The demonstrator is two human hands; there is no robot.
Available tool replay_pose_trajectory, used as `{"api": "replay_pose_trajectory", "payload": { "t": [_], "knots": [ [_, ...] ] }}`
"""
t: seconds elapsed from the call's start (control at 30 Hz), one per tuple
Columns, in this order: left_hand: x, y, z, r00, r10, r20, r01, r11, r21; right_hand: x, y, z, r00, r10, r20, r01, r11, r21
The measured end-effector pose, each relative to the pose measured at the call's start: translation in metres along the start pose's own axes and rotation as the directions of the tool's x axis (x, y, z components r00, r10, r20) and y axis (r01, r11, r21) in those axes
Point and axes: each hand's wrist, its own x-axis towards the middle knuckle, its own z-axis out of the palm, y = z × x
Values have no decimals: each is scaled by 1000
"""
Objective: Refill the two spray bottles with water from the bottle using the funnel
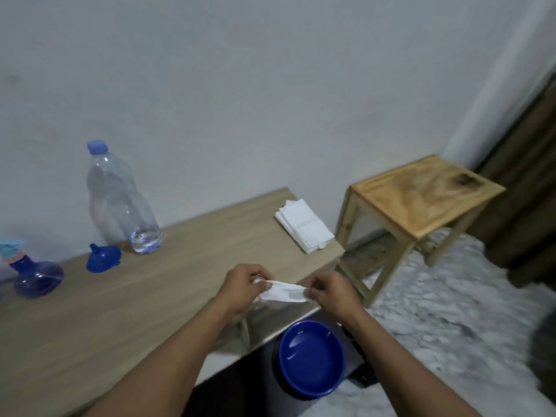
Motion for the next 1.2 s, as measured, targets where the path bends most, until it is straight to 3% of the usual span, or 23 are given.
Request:
{"api": "replay_pose_trajectory", "payload": {
  "t": [0.17, 0.37, 0.8, 1.0, 1.2],
  "knots": [
    [35, 60, 69, 980, 119, 159, -124, 992, 26, -27, 60, -54, 965, 198, -172, -185, 979, 89],
    [97, 91, 189, 941, 128, 314, -161, 984, 82, -19, 160, -101, 885, 387, -260, -356, 921, 160],
    [254, 30, 447, 921, -53, 385, -74, 948, 309, 102, 415, -81, 744, 617, -257, -617, 781, 90],
    [281, -7, 496, 916, -100, 389, -57, 927, 371, 125, 461, -50, 730, 637, -248, -654, 756, 16],
    [258, -31, 471, 961, -46, 273, -50, 941, 335, 108, 456, -38, 717, 675, -172, -682, 731, 22]
  ]
}}
